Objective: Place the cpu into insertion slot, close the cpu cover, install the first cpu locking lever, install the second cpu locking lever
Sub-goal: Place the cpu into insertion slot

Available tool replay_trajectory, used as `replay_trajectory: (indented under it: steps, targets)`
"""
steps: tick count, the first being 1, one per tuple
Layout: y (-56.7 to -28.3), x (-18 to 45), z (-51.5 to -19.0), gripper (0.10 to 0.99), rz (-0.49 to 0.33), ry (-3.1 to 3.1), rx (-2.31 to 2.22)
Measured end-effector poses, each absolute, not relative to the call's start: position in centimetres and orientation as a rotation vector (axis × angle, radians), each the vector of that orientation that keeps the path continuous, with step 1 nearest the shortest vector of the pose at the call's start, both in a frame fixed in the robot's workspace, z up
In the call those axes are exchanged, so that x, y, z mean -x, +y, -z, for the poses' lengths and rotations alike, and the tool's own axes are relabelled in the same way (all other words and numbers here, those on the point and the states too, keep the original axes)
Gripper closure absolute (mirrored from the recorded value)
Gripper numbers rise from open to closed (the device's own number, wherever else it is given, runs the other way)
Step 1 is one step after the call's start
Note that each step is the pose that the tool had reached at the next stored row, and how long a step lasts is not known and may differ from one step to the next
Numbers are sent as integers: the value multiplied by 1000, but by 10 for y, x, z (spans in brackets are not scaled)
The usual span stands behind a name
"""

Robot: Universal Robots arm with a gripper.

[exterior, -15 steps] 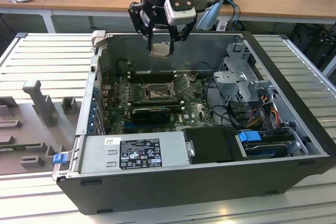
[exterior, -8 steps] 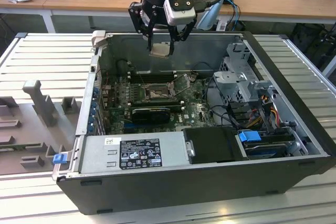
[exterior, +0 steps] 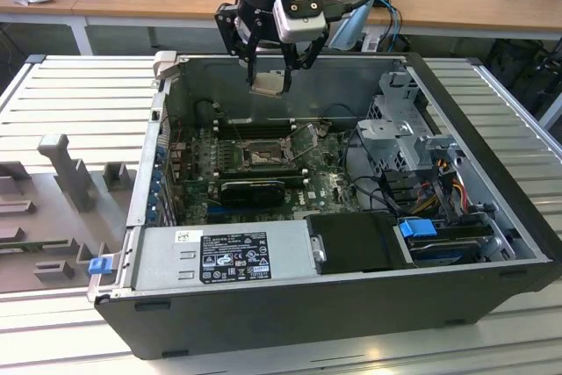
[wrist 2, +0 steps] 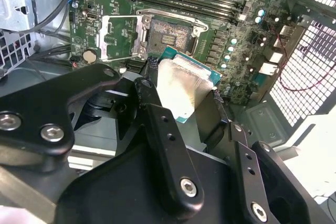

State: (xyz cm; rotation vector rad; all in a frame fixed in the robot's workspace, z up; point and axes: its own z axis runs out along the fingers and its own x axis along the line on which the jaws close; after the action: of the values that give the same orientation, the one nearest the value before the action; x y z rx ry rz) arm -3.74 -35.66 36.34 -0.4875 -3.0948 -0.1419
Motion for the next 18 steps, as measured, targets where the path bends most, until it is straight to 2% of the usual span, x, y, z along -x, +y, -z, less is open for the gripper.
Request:
replay_trajectory:
  steps: [18]
  targets:
    - [-357,37,-362,561,143,-3054,732]
